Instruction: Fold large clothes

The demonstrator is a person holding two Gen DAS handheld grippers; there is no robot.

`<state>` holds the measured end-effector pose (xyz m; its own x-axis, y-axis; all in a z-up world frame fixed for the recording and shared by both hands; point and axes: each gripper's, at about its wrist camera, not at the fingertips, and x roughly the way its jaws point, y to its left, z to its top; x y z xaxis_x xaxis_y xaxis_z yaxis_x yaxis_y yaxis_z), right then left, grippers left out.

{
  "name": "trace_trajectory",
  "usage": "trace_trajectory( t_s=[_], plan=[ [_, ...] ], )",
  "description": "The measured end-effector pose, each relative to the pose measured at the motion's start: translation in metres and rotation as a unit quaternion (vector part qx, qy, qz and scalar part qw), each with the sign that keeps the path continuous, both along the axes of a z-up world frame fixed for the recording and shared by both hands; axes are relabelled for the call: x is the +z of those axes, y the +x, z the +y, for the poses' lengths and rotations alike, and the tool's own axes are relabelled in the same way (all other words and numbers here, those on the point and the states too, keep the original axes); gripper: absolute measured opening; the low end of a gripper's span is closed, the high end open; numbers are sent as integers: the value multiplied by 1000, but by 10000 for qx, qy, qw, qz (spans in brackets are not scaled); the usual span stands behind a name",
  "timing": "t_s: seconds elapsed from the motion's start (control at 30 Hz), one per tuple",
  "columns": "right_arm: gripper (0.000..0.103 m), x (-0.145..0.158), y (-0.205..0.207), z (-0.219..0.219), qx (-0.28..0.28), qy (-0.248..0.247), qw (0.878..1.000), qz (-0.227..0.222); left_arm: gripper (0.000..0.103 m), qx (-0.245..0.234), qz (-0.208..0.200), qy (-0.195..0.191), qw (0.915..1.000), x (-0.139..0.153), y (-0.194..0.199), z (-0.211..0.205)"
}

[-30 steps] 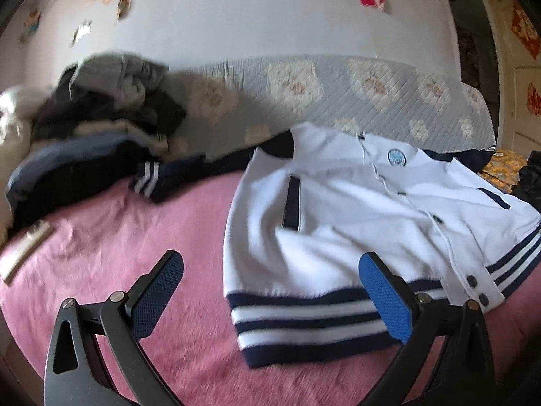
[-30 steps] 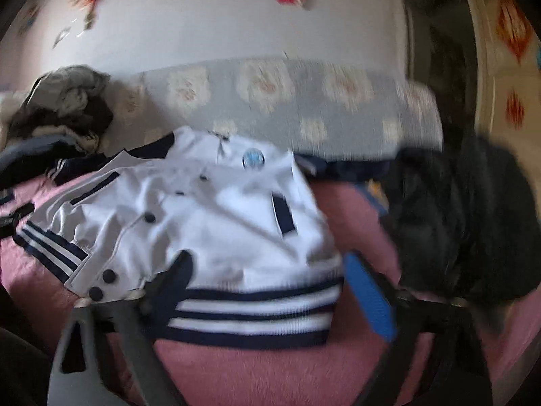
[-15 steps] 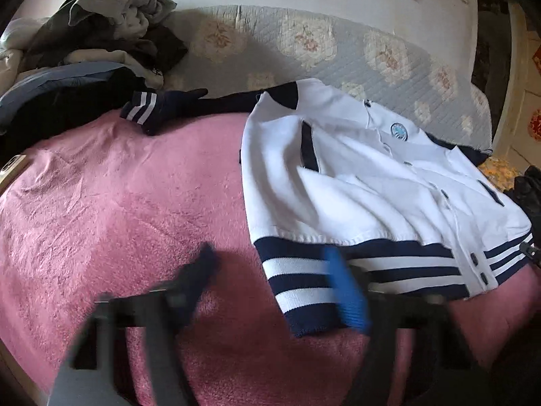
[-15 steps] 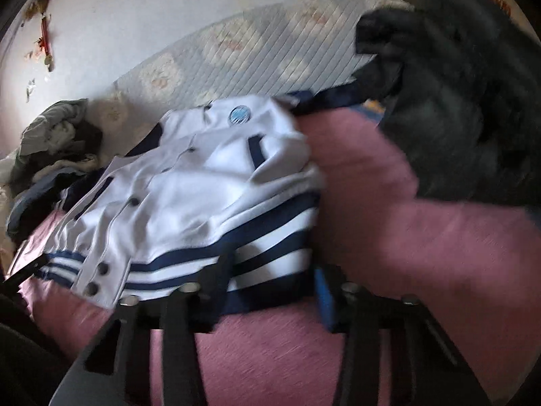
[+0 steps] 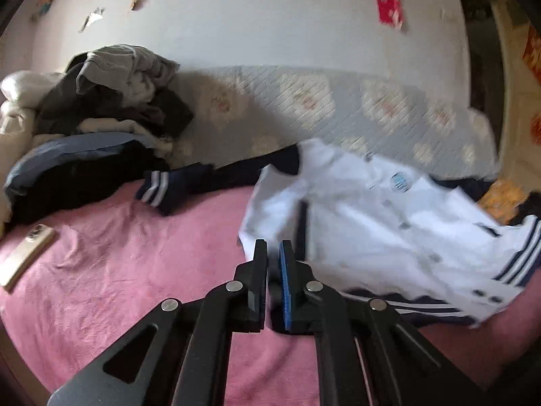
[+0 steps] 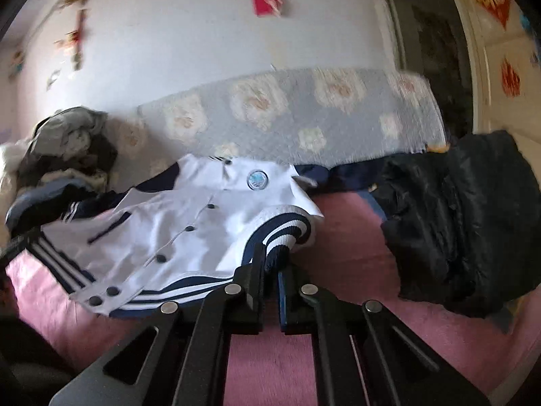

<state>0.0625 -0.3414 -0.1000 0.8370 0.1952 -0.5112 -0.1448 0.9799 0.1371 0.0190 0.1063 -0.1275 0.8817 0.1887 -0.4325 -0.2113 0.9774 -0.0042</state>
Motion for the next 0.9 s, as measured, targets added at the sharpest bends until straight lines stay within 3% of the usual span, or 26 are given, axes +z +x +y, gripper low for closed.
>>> trace_trajectory(
  t_s=[0.07, 0.13, 0.3, 0.37, 0.4, 0.43, 0.47, 0.6, 0.73, 0.8, 0.9],
  plan=[
    [8, -13, 1, -3, -70, -99, 9998, 132, 26, -155, 133, 222, 9995, -18, -7, -6],
    [14, -31, -8, -3, -11, -334, 9993, 164, 55, -273, 235, 346, 9988, -36, -17, -12],
    [29, -73, -30, -5, -94, -939, 9946, 423, 80, -637, 238, 293, 9973, -64, -49, -19],
    [41, -76, -40, -14, -150, -793, 9959, 405, 82, -786, 238, 414, 9958, -67, -57, -25],
    [47, -77, -45, -19, -203, -668, 9968, 381, 83, -764, 296, 583, 9949, -69, -58, -29],
    [61, -77, -48, -23, -234, -620, 9971, 376, 83, -636, 430, 838, 9935, -72, -56, -34],
    [64, -79, -50, -28, -251, -602, 9971, 379, 84, -553, 559, 1028, 9916, -75, -51, -36],
    [64, -81, -52, -23, -195, -944, 9945, 422, 88, -486, 633, 1117, 9905, -72, -39, -37],
    [64, -80, -45, -8, -178, -1455, 9885, 379, 88, -305, 664, 1503, 9859, -66, -24, -39],
    [64, -77, -38, -7, -294, -1415, 9887, 394, 87, -100, 609, 1569, 9857, -62, -21, -36],
    [64, -63, -32, -10, -352, -1087, 9932, 241, 87, -69, 260, 1242, 9919, -44, -26, -25]
  ],
)
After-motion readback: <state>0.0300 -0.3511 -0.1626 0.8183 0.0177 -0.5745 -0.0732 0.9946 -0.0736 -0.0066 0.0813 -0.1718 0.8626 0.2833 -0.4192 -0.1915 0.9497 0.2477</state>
